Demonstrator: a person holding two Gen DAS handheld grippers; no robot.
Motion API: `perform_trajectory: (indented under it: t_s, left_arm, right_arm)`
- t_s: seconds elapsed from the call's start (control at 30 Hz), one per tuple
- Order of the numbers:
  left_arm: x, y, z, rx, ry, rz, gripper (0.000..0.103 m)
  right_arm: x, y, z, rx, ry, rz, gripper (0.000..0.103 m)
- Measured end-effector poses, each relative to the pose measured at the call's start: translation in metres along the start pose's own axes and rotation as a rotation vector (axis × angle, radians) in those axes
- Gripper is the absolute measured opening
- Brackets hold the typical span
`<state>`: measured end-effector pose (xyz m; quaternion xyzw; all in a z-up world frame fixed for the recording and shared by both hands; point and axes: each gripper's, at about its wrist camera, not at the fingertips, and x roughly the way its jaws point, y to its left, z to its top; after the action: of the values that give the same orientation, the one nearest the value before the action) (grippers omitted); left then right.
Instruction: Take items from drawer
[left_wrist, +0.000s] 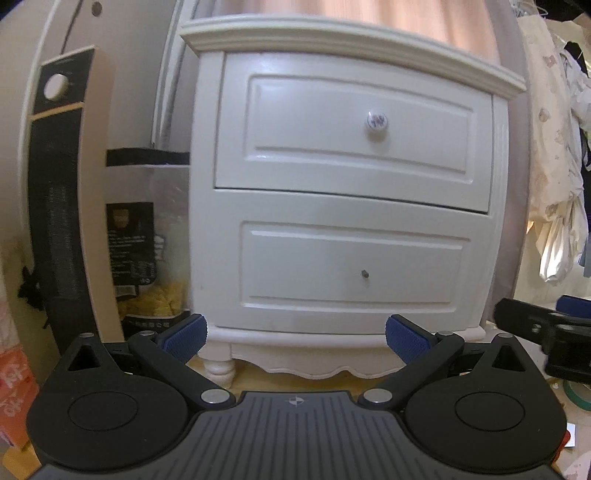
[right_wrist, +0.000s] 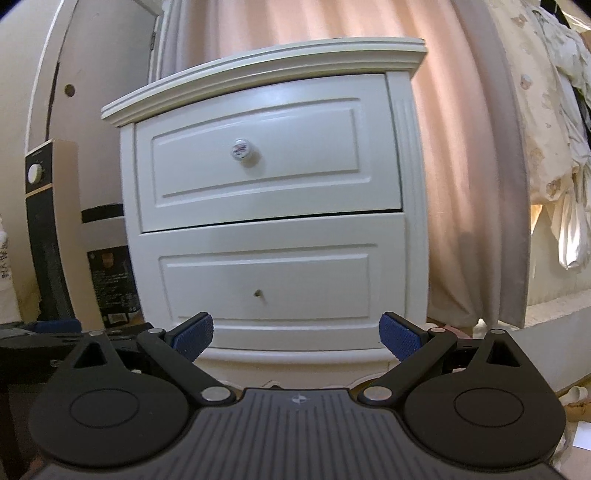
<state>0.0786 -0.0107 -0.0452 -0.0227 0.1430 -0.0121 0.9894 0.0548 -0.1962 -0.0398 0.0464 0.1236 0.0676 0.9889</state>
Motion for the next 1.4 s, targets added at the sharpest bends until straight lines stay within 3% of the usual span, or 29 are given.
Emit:
perform_trajectory:
  t_s: [0.47, 1.4]
  left_arm:
    - [-0.032, 0.03, 0.004, -0.016, -0.053, 0.012, 0.103]
    - [-0.03, 0.021, 0.001, 0.013, -0.033, 0.013, 0.103]
  right_arm:
    - [-0.014, 0.043, -0.002, -0.061, -0.005, -0.003, 0.103]
    - [-0.017, 0.034, -0.004, -0.042, -0.013, 0.014, 0.103]
